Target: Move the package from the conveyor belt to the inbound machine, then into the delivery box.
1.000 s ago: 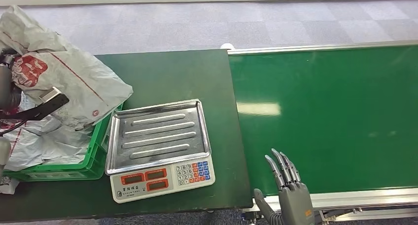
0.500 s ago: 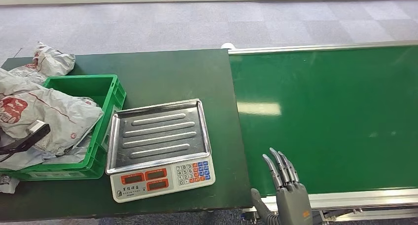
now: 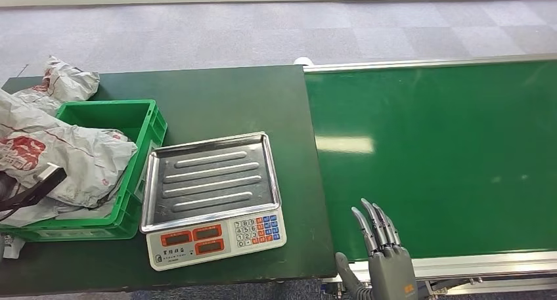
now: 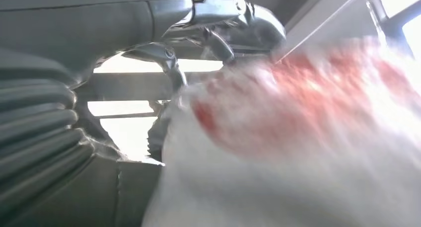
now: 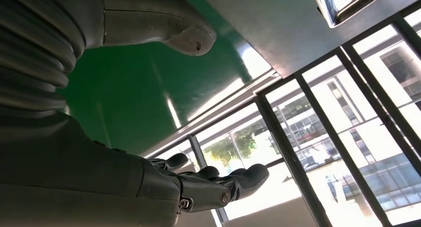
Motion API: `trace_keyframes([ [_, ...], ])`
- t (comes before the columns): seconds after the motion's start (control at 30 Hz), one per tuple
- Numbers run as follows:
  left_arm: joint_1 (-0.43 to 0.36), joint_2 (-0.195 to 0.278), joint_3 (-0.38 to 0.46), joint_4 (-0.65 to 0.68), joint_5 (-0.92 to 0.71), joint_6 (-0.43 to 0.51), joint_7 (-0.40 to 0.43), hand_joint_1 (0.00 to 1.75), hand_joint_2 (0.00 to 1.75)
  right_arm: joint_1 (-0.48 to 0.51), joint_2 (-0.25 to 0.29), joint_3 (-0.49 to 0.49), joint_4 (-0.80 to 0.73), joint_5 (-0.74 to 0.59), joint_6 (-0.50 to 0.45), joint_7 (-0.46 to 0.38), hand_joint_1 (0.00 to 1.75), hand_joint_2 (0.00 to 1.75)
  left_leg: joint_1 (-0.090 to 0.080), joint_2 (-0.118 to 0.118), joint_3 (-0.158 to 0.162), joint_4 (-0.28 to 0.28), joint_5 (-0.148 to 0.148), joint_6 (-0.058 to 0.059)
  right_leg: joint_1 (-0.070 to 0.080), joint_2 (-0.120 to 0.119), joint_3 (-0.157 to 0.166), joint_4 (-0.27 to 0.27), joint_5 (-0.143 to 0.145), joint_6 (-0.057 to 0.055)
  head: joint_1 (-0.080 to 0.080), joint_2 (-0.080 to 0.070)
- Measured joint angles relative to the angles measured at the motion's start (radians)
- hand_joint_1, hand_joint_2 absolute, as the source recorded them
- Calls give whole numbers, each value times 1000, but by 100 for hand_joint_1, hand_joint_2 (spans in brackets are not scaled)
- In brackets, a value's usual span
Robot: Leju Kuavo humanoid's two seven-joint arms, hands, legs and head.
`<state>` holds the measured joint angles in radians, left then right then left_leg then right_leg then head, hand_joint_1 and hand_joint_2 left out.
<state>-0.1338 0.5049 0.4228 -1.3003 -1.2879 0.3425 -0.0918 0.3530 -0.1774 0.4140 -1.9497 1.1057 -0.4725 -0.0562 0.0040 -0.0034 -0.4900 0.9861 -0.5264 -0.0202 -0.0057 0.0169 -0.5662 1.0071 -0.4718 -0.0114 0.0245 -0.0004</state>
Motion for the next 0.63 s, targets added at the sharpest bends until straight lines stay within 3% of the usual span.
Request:
trace_keyframes([
  [0.2,60,-106,109,-194,468,44,-108,0,0,3,27,3,0,33,2,30,0,175,0,0,-1,0,0,0,0,0,0,0,0,0,0,0],
  [0.43,156,-218,150,-438,687,311,-339,0,0,4,52,4,0,-31,0,0,0,175,-1,0,-6,0,-2,1,-1,0,1,-1,-1,1,0,0],
  [0.53,172,-277,156,-515,769,349,-478,0,0,8,59,4,0,-49,-11,-4,0,175,-2,-1,-6,0,-2,1,-2,-1,1,-1,-1,1,0,0],
  [0.6,180,-325,163,-564,791,352,-558,0,0,12,63,3,-1,-57,-22,-7,0,87,-2,-2,-6,0,-2,1,-2,-2,2,-1,-1,1,0,0],
  [0.63,182,-338,165,-577,796,352,-580,0,0,13,64,3,-2,-59,-25,-8,0,58,-2,-1,-6,0,-2,1,-2,-2,2,-1,-1,1,0,0],
])
